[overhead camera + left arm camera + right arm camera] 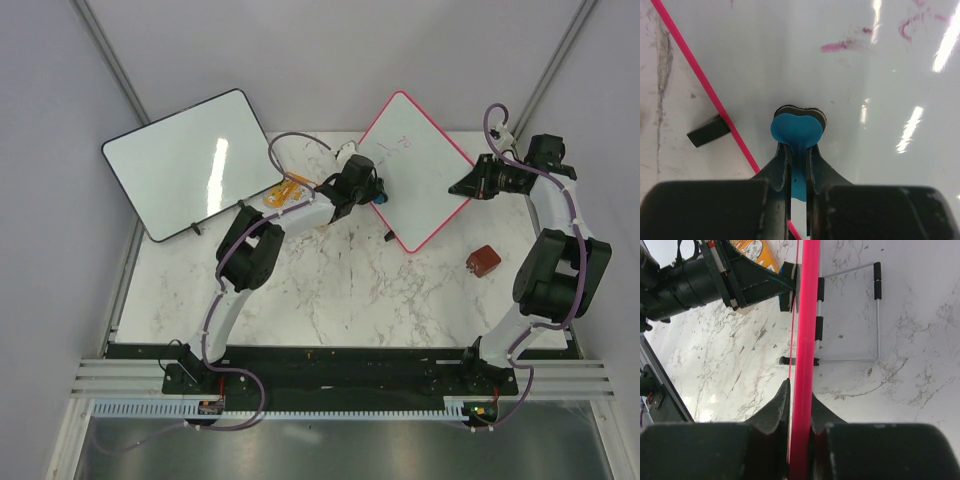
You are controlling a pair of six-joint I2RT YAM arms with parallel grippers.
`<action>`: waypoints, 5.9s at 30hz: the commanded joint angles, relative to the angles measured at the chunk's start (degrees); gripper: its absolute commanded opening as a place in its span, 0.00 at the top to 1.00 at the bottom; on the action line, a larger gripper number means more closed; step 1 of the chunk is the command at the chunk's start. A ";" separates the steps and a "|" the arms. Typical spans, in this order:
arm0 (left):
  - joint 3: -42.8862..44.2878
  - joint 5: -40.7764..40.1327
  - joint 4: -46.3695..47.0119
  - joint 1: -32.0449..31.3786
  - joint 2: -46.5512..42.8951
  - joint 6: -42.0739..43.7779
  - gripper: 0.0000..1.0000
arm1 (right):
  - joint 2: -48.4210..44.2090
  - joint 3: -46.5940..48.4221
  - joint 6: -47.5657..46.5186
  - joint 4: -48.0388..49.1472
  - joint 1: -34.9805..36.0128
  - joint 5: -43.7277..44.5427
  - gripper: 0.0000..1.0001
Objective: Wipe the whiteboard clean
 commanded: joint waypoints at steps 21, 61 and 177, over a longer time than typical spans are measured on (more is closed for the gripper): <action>32.93 11.30 12.51 -0.61 13.81 12.52 0.98 | 4.54 1.92 -23.75 -14.35 5.23 2.96 1.00; 21.67 6.82 2.38 -1.67 9.42 12.24 0.98 | 2.96 1.31 -24.54 -14.26 5.59 2.78 1.00; 5.07 -7.58 2.76 2.09 6.61 -0.22 0.98 | 1.82 0.52 -25.06 -14.35 5.59 1.64 1.00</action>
